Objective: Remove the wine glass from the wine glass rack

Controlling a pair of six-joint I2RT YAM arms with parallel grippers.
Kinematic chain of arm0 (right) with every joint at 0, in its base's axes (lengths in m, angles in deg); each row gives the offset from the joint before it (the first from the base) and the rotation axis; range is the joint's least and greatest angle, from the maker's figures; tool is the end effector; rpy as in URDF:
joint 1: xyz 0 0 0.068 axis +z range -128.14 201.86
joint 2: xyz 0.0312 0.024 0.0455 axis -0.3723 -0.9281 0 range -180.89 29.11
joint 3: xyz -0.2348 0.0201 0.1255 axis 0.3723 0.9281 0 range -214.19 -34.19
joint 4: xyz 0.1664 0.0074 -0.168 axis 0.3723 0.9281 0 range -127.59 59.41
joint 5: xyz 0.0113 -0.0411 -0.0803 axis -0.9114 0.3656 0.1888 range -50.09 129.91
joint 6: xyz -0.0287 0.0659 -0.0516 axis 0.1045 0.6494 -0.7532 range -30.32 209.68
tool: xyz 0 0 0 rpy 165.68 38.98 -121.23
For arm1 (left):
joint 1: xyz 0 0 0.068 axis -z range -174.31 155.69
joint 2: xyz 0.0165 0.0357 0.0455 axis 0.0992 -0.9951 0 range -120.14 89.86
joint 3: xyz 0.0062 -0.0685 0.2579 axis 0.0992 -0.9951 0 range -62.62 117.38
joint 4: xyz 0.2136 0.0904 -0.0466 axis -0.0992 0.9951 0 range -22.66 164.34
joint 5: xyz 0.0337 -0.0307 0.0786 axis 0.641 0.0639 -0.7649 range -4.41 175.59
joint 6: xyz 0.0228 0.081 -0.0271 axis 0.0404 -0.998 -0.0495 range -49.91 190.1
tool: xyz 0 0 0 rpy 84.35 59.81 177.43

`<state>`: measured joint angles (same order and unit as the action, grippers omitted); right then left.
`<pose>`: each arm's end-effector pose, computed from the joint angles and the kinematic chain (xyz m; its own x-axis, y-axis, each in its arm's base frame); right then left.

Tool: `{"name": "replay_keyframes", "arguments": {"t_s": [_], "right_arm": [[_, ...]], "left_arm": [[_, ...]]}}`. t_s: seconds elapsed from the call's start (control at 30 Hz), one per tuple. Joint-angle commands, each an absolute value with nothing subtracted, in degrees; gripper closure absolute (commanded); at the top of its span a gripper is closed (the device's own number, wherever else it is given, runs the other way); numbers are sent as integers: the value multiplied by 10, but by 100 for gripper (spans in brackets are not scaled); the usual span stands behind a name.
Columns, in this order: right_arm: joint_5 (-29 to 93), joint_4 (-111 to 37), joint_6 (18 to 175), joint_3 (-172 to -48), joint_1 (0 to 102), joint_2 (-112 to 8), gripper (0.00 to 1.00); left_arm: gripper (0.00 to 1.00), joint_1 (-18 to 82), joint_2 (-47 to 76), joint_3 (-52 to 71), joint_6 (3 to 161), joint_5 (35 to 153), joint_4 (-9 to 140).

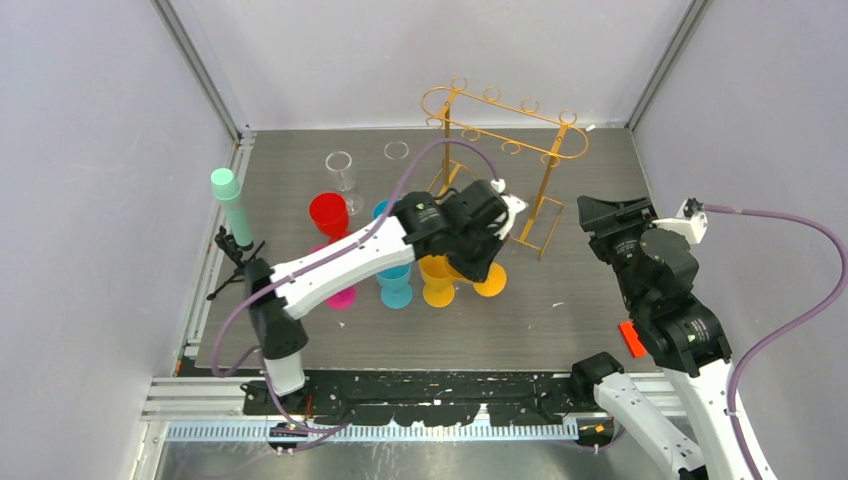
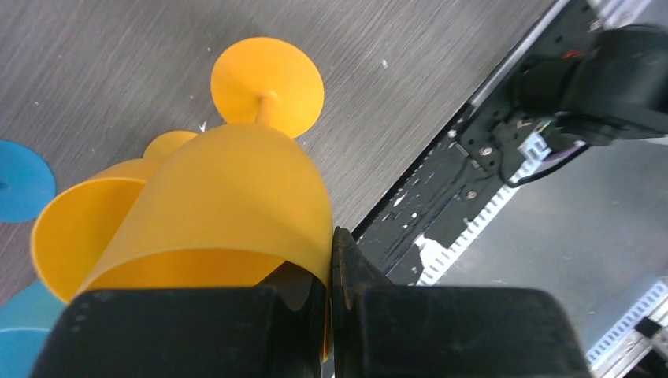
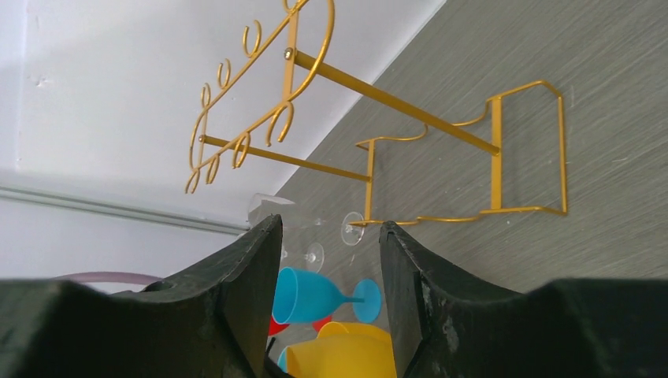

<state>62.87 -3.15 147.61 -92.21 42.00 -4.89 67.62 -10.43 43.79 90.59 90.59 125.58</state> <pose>0.1280 0.0143 0.3749 -0.0536 0.8114 -0.5820 0.1666 0.5819 0.7960 0.1681 -0.3298 0.3300 -0.6646 0.5046 -0.5511 0.7168 0.6388 -0.2795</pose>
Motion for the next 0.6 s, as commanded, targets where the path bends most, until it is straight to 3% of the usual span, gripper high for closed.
{"name": "replay_keyframes", "arguments": {"t_s": [0.0, 0.57], "right_arm": [[663, -29, 1468, -938, 419, -52, 46], [714, 14, 1458, -942, 419, -33, 48]], "left_arm": [[100, 699, -164, 509, 888, 861, 1323], [95, 715, -322, 610, 888, 823, 1361]]}}
